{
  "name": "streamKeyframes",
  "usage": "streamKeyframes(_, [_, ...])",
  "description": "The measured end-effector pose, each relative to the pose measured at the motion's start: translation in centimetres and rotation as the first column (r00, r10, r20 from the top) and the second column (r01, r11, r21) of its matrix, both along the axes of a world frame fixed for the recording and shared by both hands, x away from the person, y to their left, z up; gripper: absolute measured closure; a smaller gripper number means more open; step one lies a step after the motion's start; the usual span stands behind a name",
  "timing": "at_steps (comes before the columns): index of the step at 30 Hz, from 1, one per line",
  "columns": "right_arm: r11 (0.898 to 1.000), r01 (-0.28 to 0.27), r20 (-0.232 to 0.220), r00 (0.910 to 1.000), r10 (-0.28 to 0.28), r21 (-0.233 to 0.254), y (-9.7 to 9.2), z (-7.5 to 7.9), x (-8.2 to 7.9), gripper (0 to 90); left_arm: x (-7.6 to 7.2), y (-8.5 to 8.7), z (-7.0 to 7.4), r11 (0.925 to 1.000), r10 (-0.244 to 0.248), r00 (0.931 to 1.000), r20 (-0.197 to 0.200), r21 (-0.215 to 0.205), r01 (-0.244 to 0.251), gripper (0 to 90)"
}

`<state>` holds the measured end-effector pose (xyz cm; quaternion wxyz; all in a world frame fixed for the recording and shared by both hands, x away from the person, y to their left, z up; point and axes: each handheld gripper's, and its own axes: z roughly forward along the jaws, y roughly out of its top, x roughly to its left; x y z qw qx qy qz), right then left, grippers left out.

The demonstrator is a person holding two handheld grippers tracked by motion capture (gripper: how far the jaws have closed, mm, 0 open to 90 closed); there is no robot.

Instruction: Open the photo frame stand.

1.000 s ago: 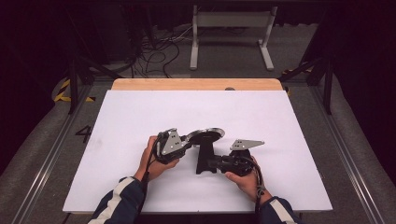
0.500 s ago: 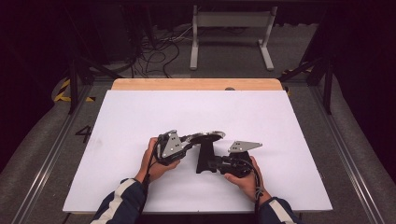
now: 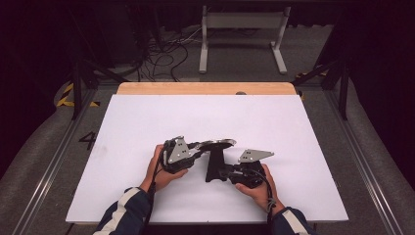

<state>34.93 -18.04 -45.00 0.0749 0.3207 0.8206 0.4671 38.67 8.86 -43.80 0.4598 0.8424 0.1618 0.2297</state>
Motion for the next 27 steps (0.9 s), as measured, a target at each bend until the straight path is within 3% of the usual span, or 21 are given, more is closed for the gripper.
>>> streamKeyframes(8, [1.000,0.005,0.022,0.9998,-0.005,-0.010,-0.2,0.2,-0.2,73.0,-0.4,0.8,0.3,1.0000,-0.006,1.0000,-0.008,0.002,0.006,63.4])
streamKeyframes(14, [1.000,0.014,0.038,0.9992,-0.013,-0.005,-0.5,0.7,-0.5,73.8,-0.8,1.6,0.6,0.9996,-0.012,0.9998,-0.014,0.026,0.012,60.4])
streamKeyframes(27, [0.999,0.028,0.099,0.9947,-0.025,-0.026,-0.7,1.8,-1.5,76.0,-1.6,3.7,1.4,0.9997,0.003,0.9993,-0.037,-0.024,-0.004,52.8])
